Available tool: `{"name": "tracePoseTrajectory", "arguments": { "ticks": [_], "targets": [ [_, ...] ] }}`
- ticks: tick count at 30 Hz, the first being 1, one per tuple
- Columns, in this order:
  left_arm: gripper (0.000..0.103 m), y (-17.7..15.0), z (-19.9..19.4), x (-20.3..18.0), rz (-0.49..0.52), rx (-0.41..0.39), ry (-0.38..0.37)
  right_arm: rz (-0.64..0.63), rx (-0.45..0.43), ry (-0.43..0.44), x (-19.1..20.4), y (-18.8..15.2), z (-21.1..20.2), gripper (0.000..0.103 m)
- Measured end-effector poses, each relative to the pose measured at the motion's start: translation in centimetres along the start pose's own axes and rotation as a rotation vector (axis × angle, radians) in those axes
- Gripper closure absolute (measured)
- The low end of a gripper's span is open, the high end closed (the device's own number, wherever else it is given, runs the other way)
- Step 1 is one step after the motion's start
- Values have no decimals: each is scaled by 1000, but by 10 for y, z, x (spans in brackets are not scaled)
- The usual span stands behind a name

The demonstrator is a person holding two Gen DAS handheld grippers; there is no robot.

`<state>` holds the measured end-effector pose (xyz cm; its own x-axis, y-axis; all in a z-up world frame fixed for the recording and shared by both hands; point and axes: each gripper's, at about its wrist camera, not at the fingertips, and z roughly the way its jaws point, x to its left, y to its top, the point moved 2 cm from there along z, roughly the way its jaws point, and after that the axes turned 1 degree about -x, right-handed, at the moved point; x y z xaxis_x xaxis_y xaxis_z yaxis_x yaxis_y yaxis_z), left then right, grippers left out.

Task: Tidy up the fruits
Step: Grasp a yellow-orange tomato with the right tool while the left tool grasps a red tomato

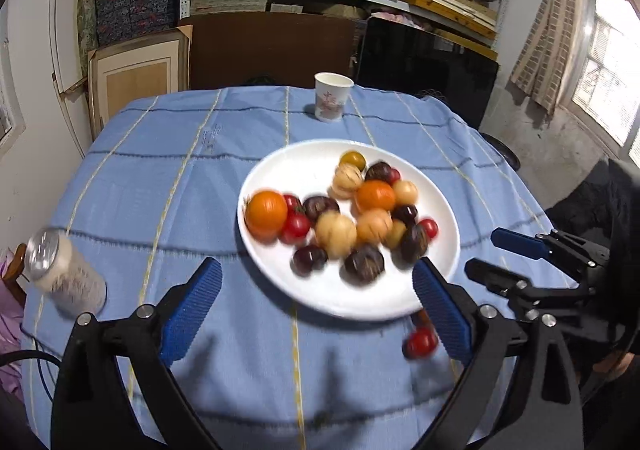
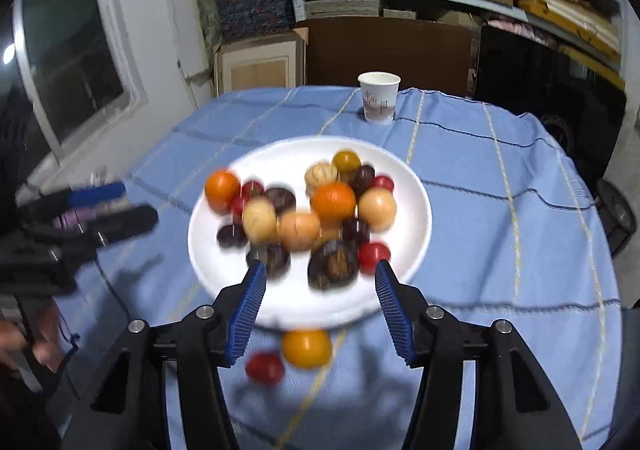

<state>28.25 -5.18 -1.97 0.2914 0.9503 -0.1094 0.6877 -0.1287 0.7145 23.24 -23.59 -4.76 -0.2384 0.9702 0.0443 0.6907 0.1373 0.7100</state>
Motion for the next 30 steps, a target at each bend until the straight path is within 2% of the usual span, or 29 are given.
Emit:
{"name": "tracePoseTrajectory", "arguments": {
  "ticks": [3, 7, 12, 15, 17, 19, 24, 30],
  "targets": [
    [7, -43, -7, -4, 20, 11, 2, -1, 31, -4, 8, -28, 7, 46],
    [7, -78, 0, -2, 6, 30, 16, 129, 68, 28, -2, -34, 27, 46],
    [7, -89, 7, 8, -56, 38, -32, 182, 78, 28, -1, -29, 47, 51],
    [7, -91, 10, 10, -61, 32, -30, 229, 103, 54, -6, -30, 61, 60],
    [7, -92, 12, 9, -58, 40, -41, 251, 101, 88, -7, -32, 63, 64],
    [7, -93, 14, 6, -43, 46, -36, 227, 93, 73, -3, -32, 61, 64],
    [7, -92, 14, -4, -7, 51, -35, 204, 3, 11, -3, -36, 23, 64],
    [7, -81, 23, -52, 169, 84, -13, 123, -99, -47, -5, -63, -48, 64]
  ]
}}
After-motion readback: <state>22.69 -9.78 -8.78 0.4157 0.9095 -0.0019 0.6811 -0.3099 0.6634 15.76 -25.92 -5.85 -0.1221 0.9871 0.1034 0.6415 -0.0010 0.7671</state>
